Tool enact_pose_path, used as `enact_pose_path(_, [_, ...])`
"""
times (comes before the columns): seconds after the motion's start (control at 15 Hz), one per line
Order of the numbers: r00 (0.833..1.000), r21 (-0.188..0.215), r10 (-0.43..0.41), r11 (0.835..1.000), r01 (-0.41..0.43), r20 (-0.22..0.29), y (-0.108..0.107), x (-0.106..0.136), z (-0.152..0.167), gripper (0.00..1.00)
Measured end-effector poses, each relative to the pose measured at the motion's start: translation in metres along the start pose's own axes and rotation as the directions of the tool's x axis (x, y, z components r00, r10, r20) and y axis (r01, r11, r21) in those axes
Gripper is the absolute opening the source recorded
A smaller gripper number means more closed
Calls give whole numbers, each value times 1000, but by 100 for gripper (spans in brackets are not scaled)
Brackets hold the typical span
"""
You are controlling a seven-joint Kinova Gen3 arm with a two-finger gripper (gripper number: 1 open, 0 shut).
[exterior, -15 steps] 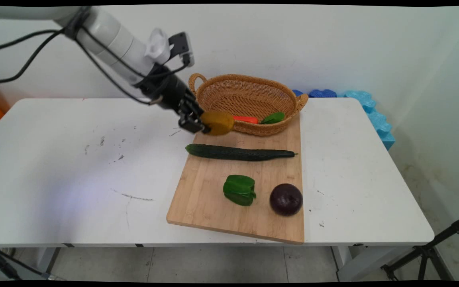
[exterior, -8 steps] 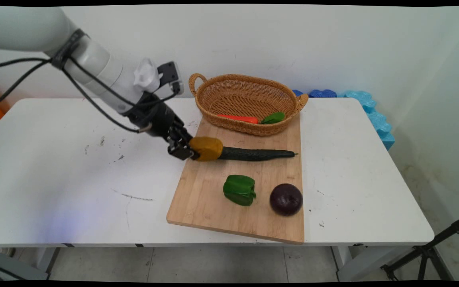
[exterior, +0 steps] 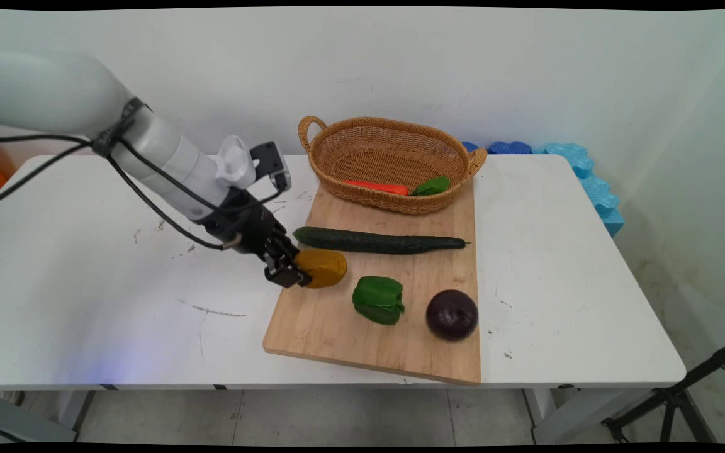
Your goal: Place the picked object on the cutting board
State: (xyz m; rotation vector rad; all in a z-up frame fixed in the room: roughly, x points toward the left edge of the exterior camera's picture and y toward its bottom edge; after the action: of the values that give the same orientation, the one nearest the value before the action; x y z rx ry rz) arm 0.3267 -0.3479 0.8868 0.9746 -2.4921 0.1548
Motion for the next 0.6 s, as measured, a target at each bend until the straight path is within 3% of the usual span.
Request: enact_pose_path(0.6, [999,-4,-35,999,35,14,6,-13,40,0])
